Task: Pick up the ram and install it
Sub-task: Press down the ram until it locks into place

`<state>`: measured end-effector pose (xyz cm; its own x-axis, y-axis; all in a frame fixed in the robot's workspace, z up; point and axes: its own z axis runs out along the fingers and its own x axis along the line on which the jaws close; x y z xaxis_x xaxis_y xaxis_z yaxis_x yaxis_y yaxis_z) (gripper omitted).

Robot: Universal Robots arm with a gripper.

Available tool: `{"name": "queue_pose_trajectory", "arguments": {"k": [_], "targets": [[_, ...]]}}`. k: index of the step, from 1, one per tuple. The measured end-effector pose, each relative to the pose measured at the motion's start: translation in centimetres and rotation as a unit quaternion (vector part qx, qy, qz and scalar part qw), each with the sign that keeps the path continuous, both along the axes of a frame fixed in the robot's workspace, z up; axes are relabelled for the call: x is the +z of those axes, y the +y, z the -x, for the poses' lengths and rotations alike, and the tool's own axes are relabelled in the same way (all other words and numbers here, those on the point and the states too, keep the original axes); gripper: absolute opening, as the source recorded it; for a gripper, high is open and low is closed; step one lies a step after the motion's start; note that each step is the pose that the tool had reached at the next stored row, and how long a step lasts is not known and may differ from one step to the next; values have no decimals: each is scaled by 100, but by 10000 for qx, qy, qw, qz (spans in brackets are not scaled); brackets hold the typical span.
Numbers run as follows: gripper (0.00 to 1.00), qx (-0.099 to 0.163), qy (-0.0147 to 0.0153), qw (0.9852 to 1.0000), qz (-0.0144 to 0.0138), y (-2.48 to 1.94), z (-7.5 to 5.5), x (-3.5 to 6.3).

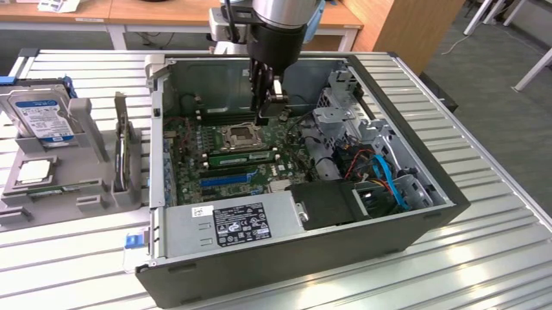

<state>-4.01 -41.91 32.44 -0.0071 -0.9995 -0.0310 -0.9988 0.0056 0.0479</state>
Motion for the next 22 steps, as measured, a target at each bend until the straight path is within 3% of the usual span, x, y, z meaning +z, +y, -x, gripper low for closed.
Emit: {"name": "queue_pose_trajectory", "arguments": {"k": [1,3,6,8,22], "targets": [[41,0,0,10000,0,0,0,0],[29,0,0,10000,0,0,0,0],[23,0,0,10000,0,0,0,0],[11,0,0,10000,0,0,0,0],[10,1,0,10000,-2,0,-7,0]]}}
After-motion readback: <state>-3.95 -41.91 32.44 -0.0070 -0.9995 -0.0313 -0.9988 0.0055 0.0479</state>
